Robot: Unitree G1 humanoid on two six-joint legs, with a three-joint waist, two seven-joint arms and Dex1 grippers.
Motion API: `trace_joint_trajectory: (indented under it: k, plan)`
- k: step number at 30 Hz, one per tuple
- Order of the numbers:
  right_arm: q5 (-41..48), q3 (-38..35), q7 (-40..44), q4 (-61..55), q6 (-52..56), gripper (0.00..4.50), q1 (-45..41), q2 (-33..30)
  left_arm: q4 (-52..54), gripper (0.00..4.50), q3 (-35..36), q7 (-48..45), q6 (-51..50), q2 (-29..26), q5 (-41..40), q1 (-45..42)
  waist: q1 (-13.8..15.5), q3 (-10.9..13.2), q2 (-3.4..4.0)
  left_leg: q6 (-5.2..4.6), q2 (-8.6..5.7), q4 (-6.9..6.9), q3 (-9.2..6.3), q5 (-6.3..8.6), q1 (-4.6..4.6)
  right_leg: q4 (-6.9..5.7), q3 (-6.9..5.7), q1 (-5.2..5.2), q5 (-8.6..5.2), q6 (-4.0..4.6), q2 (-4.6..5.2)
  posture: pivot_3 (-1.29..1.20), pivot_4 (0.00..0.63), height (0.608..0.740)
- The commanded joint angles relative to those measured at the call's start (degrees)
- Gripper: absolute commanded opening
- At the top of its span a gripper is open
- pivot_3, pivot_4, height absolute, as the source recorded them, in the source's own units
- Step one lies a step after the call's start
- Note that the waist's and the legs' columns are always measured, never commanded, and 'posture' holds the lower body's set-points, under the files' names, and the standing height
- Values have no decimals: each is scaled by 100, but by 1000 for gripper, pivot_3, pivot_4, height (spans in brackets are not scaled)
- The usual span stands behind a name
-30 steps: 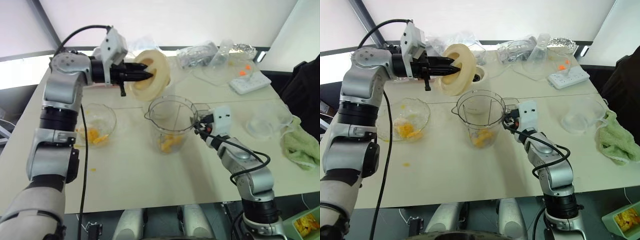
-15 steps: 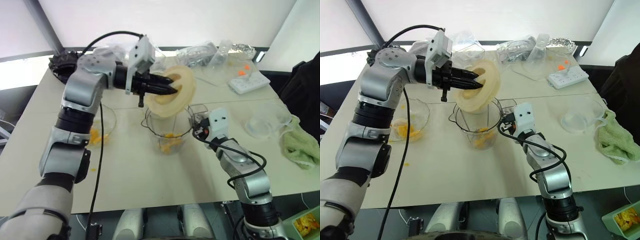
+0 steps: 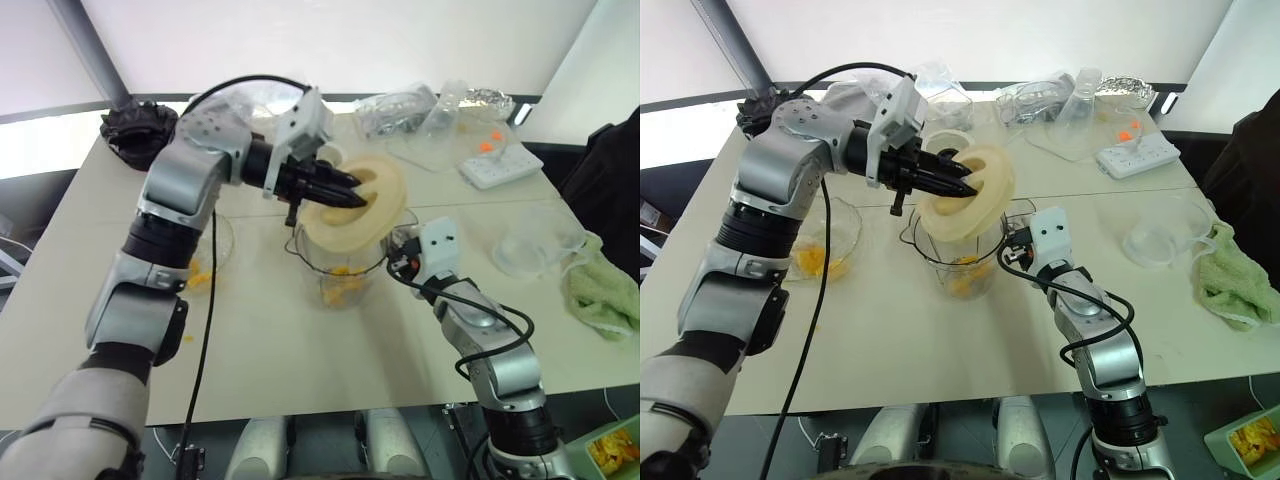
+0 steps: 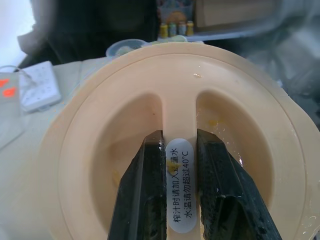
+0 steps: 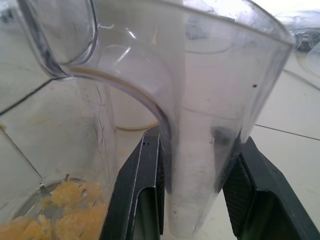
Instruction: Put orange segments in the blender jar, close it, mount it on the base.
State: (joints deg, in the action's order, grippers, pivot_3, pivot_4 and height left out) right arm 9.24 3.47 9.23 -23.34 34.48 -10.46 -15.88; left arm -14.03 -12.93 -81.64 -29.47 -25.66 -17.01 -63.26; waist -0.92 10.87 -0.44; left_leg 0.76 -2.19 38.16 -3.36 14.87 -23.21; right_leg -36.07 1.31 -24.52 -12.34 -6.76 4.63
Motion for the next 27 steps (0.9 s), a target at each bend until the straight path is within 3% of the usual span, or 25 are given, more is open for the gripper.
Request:
trace_joint_trajectory:
  k: [1, 15, 27]
  plan:
    - [-208, -171, -142, -30, -49, 961, 26, -35, 282, 249, -56, -131, -33, -106, -87, -2, 1, 0, 0, 0, 0, 0, 0, 0, 0, 0, 0, 0, 0, 0, 0, 0, 150, 740]
    - [-215, -184, -136, 39, -126, 961, 30, -53, 679, 249, -733, 57, 197, -511, 576, 423, -7, -1, 0, 0, 2, 0, -2, 0, 7, 0, 1, 6, -1, 1, -1, 0, 150, 740]
    - [-219, -226, -201, 93, -175, 961, 14, 2, 127, 249, -712, 482, 897, -249, 823, -206, 9, -2, 0, 0, 1, 1, -1, 0, 8, 0, 0, 8, -1, 1, -1, 0, 150, 740]
